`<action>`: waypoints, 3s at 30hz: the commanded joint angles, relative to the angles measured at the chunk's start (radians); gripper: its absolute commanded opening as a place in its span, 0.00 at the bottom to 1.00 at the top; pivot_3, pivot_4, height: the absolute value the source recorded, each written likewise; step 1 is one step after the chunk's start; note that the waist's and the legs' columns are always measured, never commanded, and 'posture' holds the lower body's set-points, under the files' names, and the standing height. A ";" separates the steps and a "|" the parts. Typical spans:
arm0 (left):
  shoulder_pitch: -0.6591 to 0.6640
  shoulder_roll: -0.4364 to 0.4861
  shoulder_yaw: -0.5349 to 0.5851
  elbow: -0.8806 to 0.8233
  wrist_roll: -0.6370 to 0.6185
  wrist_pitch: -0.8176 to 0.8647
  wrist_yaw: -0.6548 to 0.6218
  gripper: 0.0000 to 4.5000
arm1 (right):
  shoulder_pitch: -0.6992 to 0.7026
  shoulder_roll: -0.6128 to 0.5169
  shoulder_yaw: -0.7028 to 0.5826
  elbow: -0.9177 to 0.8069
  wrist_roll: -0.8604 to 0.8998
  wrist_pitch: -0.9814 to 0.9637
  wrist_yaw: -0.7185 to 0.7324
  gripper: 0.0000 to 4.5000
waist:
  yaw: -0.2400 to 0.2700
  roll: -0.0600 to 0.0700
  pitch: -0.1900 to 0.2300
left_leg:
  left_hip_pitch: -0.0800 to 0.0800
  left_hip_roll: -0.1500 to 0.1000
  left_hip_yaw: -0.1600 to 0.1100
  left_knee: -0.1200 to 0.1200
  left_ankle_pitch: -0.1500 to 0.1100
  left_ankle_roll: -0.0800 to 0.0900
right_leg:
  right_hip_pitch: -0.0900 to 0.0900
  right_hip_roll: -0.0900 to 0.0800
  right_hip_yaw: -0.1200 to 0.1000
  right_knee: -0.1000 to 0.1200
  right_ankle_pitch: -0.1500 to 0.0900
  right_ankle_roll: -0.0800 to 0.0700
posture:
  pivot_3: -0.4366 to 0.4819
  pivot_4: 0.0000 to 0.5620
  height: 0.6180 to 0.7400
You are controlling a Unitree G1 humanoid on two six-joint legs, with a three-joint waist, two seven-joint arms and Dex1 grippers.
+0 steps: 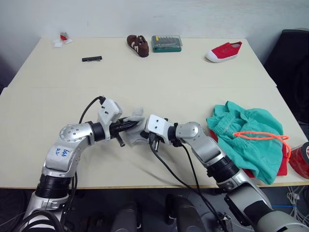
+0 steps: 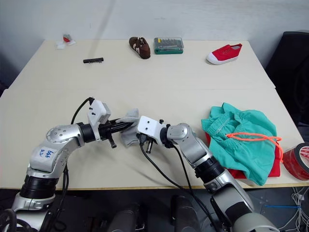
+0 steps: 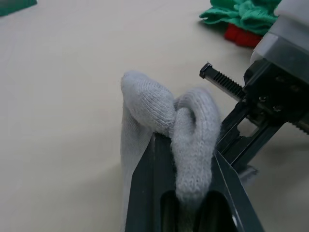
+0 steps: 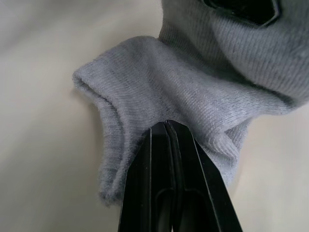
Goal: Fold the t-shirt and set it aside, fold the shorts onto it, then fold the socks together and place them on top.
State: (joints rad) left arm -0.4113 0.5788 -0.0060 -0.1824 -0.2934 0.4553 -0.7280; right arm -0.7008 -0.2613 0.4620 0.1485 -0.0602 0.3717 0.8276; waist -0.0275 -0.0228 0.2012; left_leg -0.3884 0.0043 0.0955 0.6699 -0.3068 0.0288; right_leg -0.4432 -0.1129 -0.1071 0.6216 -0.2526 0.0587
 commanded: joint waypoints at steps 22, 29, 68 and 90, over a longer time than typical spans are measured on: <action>0.021 -0.065 0.183 0.029 -0.056 0.044 0.154 0.00 | -0.058 0.099 -0.141 -0.081 0.160 0.214 -0.020 0.00 | -0.003 0.000 0.000 | -0.001 0.000 0.000 -0.004 0.000 0.000 | 0.000 0.001 -0.001 0.001 0.000 0.000 | 0.48 0.27 1.00; 0.017 -0.072 0.171 0.004 -0.064 0.064 0.161 0.00 | -0.103 0.152 -0.114 0.055 0.124 0.150 -0.058 0.00 | -0.002 0.000 0.000 | -0.001 0.000 0.000 -0.004 0.000 0.000 | -0.001 0.001 -0.001 0.001 0.000 0.000 | 0.48 0.27 1.00; 0.096 0.011 -0.135 0.106 0.242 -0.406 -0.044 0.25 | -0.048 0.137 -0.159 -0.197 0.201 0.371 -0.171 0.00 | 0.000 0.002 0.001 | -0.002 0.000 0.000 -0.005 0.000 0.002 | -0.001 0.000 -0.002 0.000 0.000 0.000 | 0.48 0.27 1.00; -0.100 0.065 0.069 0.243 -0.127 -0.030 -0.165 0.42 | 0.038 0.046 -0.061 -0.087 0.125 0.219 -0.124 0.00 | 0.001 0.001 0.000 | 0.000 -0.001 -0.001 -0.005 0.002 0.000 | 0.000 0.001 -0.003 0.001 0.000 0.000 | 0.48 0.27 1.00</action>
State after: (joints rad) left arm -0.4836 0.6527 0.0941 0.0247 -0.4584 0.4798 -0.8703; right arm -0.6792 -0.2075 0.3910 0.0646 0.0770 0.5887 0.6965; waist -0.0269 -0.0223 0.2015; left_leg -0.3888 0.0038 0.0944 0.6651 -0.3046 0.0289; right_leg -0.4430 -0.1122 -0.1100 0.6221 -0.2527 0.0585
